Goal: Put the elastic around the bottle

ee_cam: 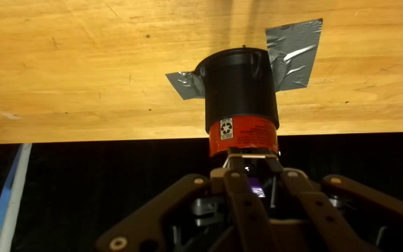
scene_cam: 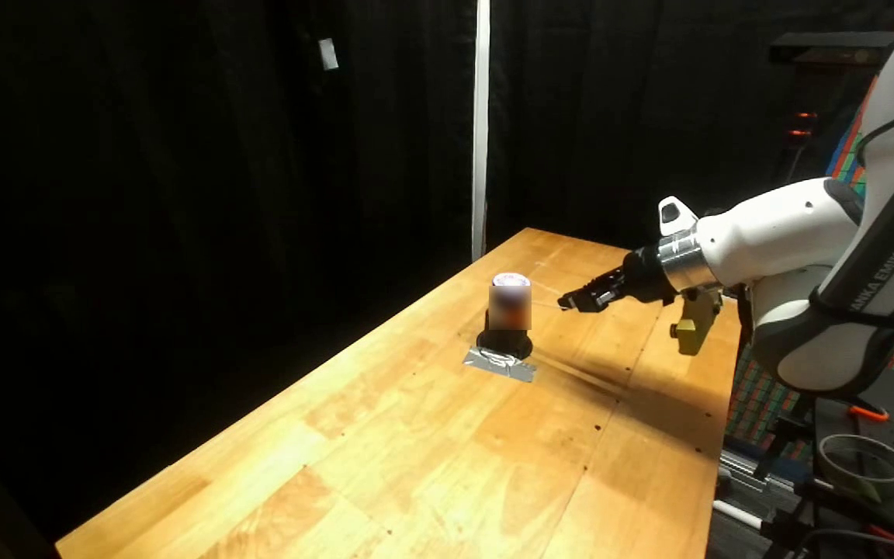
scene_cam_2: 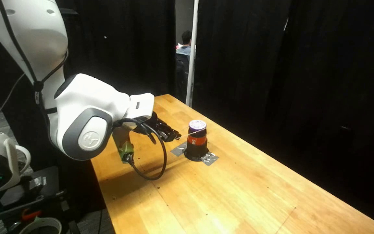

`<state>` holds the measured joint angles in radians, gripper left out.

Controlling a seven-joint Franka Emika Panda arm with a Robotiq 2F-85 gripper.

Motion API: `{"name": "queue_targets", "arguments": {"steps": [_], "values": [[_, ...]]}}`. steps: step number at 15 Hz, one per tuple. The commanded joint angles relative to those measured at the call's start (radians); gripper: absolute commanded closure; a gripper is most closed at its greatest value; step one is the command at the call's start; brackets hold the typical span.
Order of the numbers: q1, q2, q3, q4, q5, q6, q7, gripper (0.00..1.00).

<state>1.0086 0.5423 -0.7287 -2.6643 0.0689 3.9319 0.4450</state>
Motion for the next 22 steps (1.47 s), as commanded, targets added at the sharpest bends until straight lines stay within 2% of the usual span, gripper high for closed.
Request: {"name": "queue_targets", "arguments": {"steps": [1, 2, 4, 7, 8, 9, 10, 11, 12, 13, 14, 15, 16, 17, 18, 19, 21, 22], "values": [[-0.107, -0.01, 0.2, -0.028, 0.231, 0.125, -0.164, 0.8], [-0.121, 0.001, 0.239, -0.022, 0.29, 0.15, -0.181, 0.79], [-0.214, 0.013, 0.385, -0.007, 0.406, 0.214, -0.255, 0.8], [-0.326, 0.035, 0.543, 0.008, 0.508, 0.323, -0.323, 0.81], [-0.358, 0.042, 0.585, 0.011, 0.531, 0.361, -0.342, 0.78], [-0.181, 0.037, 0.425, 0.032, 0.543, 0.286, -0.292, 0.8], [-0.185, 0.04, 0.431, 0.034, 0.552, 0.286, -0.298, 0.79], [-0.358, 0.052, 0.6, 0.028, 0.564, 0.381, -0.368, 0.8], [-0.149, 0.046, 0.408, 0.039, 0.569, 0.287, -0.298, 0.8], [-0.152, 0.048, 0.417, 0.038, 0.571, 0.286, -0.301, 0.81], [-0.33, 0.038, 0.581, 0.021, 0.555, 0.37, -0.374, 0.81], [-0.163, 0.03, 0.424, 0.018, 0.545, 0.289, -0.318, 0.81], [-0.338, -0.031, 0.581, -0.011, 0.524, 0.293, -0.43, 0.8], [-0.351, -0.098, 0.575, -0.037, 0.514, 0.232, -0.481, 0.81], [-0.371, -0.178, 0.588, -0.061, 0.526, 0.121, -0.578, 0.54], [-0.38, -0.21, 0.594, -0.074, 0.566, 0.046, -0.634, 0.53], [-0.418, -0.3, 0.599, -0.09, 0.615, -0.112, -0.766, 0.4], [-0.379, -0.332, 0.554, -0.089, 0.675, -0.198, -0.834, 0.33]]}}
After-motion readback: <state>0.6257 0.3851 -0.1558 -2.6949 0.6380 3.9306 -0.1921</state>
